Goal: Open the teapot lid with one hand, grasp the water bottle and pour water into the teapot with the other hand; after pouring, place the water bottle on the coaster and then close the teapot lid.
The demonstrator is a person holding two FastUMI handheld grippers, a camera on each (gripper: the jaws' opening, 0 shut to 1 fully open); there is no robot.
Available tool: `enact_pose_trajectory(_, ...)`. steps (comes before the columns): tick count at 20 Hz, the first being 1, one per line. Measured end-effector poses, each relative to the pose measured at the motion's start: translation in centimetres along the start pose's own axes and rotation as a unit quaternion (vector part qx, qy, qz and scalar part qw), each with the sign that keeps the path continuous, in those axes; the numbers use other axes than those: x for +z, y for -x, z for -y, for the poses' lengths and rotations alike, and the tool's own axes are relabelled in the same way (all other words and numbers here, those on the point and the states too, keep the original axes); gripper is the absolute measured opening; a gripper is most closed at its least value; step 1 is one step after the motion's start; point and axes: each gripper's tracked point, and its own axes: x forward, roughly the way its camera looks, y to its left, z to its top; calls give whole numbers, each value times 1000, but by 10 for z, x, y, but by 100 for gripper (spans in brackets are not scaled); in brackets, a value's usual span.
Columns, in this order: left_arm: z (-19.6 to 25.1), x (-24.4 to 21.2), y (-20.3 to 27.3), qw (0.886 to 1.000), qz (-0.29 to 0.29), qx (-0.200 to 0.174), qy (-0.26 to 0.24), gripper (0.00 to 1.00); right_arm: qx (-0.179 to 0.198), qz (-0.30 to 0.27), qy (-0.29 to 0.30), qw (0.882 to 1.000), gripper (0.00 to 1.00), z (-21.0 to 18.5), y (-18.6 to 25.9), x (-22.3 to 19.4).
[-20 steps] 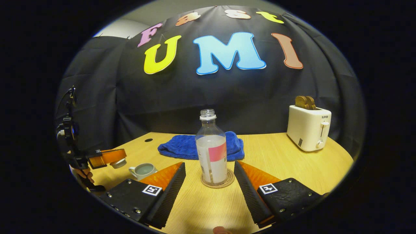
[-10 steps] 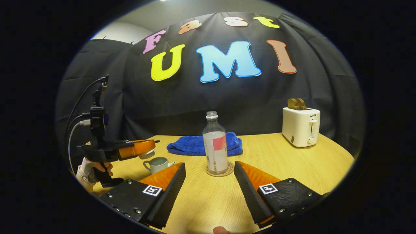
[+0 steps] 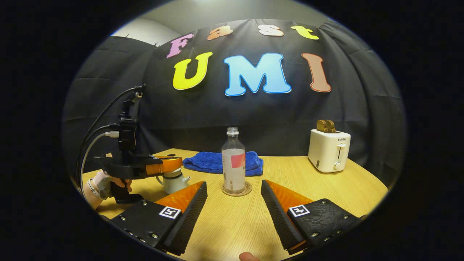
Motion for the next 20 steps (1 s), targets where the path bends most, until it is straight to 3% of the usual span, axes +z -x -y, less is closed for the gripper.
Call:
enact_pose_trajectory(10,-6,-12,-4,1000,-2,13,4,7,-3,-5,-23,1000,93,-3,-2,-2)
enact_pose_trajectory(13,-3,-15,-3,1000,-8,9,6,11,-6,-8,-25,1000,93,-3,-2,-3)
enact_pose_trajectory(16,-2,-14,1,1000,-5,10,1,23,-9,-3,-28,1000,93,-4,0,0)
enact_pose_trajectory(20,0,1,16,1000,15,13,6,20,-14,-2,-31,999,93,-7,-2,0)
